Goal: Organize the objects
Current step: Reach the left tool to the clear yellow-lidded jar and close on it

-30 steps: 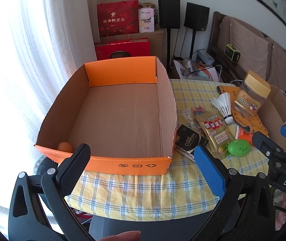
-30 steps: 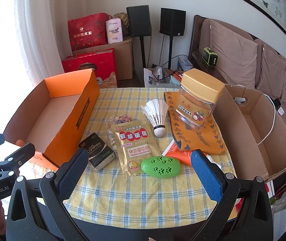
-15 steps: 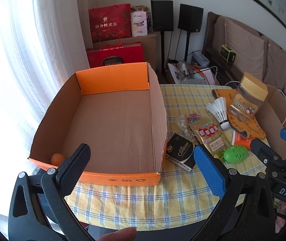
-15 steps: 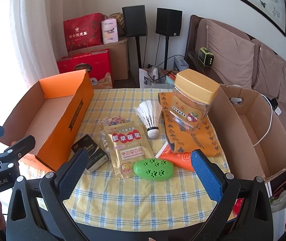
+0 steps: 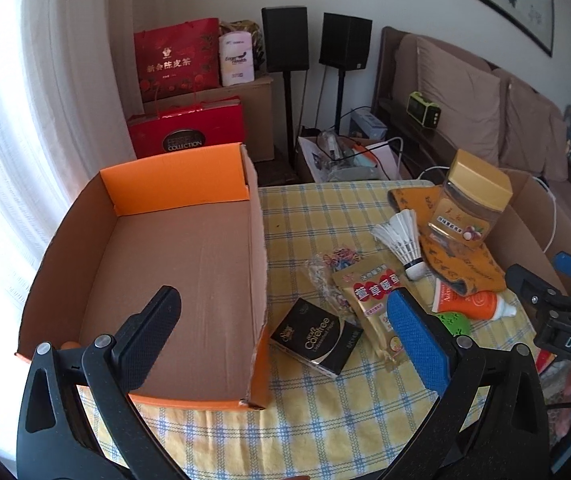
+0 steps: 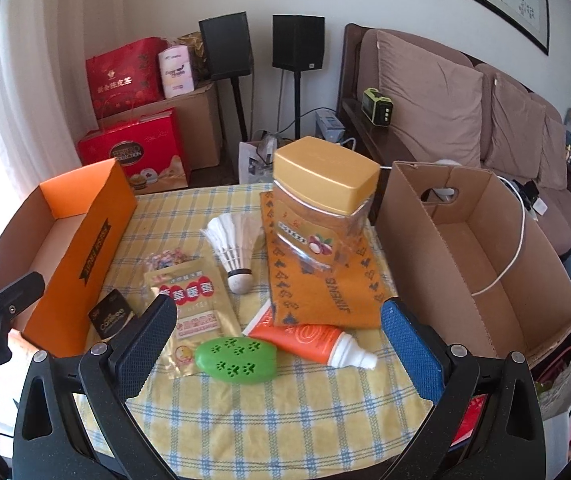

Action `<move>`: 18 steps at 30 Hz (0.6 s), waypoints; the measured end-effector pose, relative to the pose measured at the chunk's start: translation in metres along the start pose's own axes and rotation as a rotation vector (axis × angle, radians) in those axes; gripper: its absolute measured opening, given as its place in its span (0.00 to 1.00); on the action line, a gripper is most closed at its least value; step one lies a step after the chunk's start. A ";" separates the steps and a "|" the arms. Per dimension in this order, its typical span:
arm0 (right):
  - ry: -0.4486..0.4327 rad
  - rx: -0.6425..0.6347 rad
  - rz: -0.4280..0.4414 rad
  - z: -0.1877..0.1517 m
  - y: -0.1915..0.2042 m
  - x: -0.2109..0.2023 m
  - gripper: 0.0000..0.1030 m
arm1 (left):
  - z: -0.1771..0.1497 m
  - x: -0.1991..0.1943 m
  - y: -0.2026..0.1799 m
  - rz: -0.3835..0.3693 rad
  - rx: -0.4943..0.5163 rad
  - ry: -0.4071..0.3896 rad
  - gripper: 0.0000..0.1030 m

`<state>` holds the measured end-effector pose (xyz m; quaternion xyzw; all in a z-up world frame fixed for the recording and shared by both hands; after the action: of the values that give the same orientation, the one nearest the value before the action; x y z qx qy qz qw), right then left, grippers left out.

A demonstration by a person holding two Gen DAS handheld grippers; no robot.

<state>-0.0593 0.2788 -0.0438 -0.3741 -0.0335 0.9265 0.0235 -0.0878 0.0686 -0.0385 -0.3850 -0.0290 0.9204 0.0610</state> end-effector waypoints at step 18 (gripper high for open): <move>-0.072 -0.002 0.036 0.030 -0.071 0.049 1.00 | 0.070 0.070 -0.089 -0.221 0.035 0.078 0.96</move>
<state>-0.1136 0.3513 -0.0507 -0.3408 -0.0285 0.9397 0.0051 -0.1778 0.1661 -0.0298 -0.4139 -0.0529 0.8928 0.1697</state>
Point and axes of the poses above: each gripper's, at about its wrist camera, not at the fingertips, and x roughly the way its jaws point, y to its left, z to its top, the point moved 5 cm from there along x, roughly the way its jaws point, and after that the axes turned 7 degrees about -x, right-handed, at the moved point
